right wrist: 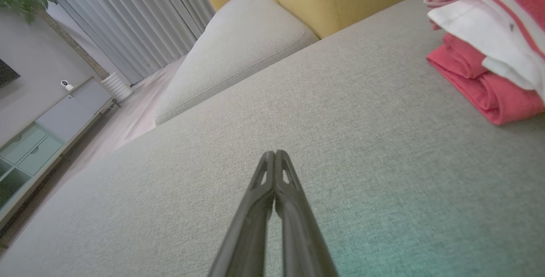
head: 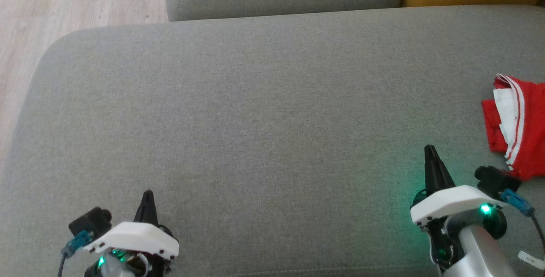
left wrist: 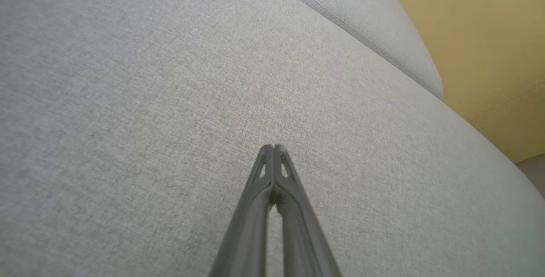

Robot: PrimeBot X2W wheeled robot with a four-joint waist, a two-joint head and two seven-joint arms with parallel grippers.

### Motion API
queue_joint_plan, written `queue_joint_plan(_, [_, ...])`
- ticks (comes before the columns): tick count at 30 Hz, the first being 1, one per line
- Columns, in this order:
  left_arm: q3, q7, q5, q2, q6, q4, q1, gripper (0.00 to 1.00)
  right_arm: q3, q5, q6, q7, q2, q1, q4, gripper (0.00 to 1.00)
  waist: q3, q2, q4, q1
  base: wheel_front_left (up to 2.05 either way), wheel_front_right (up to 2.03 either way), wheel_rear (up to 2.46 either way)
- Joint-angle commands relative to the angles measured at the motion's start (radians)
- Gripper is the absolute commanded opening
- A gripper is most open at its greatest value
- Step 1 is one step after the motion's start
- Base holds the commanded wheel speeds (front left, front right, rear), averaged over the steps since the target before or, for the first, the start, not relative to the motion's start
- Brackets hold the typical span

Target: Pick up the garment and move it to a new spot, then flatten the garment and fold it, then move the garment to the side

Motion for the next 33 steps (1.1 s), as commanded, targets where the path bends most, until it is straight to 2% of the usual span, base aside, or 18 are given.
queue_joint_plan(1, [0.018,0.009,-0.028,0.007,-0.008,-0.037,-0.043,0.00,-0.001,0.033,0.002,0.007,-0.003,-0.017,-0.041,0.00,-0.001,0.0000,0.000,0.0000,0.00,0.00,0.00])
queue_joint_plan(33, [0.093,0.103,-0.367,0.011,-0.075,-0.097,-0.050,0.00,-0.052,0.420,0.004,0.099,-0.001,0.023,-0.148,0.00,-0.018,0.0000,0.008,0.0000,0.00,0.00,0.00])
